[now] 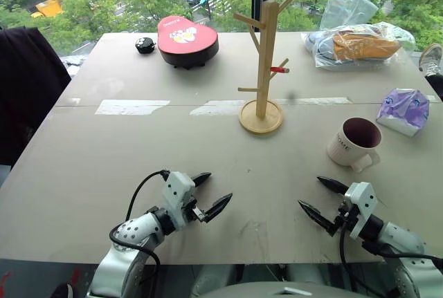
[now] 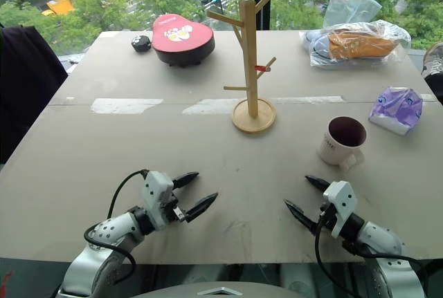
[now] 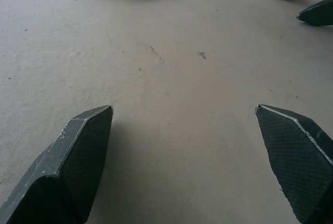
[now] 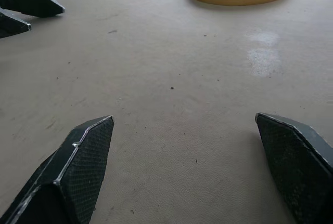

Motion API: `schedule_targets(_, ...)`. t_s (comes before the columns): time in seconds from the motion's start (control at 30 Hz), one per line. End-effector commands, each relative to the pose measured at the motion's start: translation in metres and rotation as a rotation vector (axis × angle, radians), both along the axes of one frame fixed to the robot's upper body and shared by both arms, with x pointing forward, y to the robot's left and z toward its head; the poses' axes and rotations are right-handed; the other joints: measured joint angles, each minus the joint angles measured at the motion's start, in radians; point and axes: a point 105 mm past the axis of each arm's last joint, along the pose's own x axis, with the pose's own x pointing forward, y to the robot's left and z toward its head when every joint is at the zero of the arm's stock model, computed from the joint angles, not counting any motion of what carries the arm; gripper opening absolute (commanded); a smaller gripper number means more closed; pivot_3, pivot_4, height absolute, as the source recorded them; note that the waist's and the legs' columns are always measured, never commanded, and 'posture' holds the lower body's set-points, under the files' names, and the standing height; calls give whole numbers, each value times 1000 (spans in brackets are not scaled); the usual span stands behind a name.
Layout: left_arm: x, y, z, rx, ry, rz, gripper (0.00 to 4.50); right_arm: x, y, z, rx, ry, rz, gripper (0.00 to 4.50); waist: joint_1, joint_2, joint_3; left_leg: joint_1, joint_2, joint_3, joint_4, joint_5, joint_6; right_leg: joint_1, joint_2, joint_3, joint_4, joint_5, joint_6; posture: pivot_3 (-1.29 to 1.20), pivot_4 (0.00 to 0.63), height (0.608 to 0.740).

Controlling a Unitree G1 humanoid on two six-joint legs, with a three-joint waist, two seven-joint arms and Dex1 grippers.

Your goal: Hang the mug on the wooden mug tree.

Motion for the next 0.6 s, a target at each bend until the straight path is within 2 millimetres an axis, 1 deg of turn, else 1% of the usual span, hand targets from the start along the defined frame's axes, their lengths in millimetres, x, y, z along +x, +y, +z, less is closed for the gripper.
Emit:
schedule_targets(0.03, 2, -17, 12, -24, -6, -107, 4500, 0, -22, 10, 23, -5, -166, 4415, 3, 0, 0, 0, 0, 0, 0, 0, 0, 0, 0, 0, 0, 0, 0, 0, 150, 740)
schedule_targets(0.17, 5, -32, 25, -25, -16, -224, 4500, -4, -41, 16, 57, -12, -330, 4415, -12, 0, 1, 0, 0, 0, -1, 0, 0, 0, 1, 1, 0, 0, 0, 0, 150, 740)
schedule_targets(0.27, 7, -47, 38, -51, -27, -338, 4500, -9, -53, 20, 60, -34, -450, 4415, -5, 1, 2, 0, 0, 0, -2, 0, 0, -1, 1, 0, 1, 0, 0, 0, 150, 740)
schedule_targets(0.37, 10, -60, 49, -50, -38, -464, 4500, -7, -60, 33, 84, -100, -575, 4415, -10, 2, 2, 0, 0, 0, -2, 1, -1, -2, 1, 1, 1, 0, 0, 0, 150, 740)
schedule_targets(0.5, 17, -67, 57, -49, -57, -510, 4500, -1, -62, 40, 60, -144, -643, 4415, -22, 2, 2, 0, 0, 1, -2, 1, -1, -2, 2, 2, 1, 0, 0, 0, 150, 740)
schedule_targets(0.6, 19, -70, 58, -46, -65, -520, 4500, 6, -68, 40, 50, -155, -699, 4415, -30, 2, 2, 0, 0, 1, -2, 1, -1, -2, 2, 2, 1, 0, 0, 0, 150, 740)
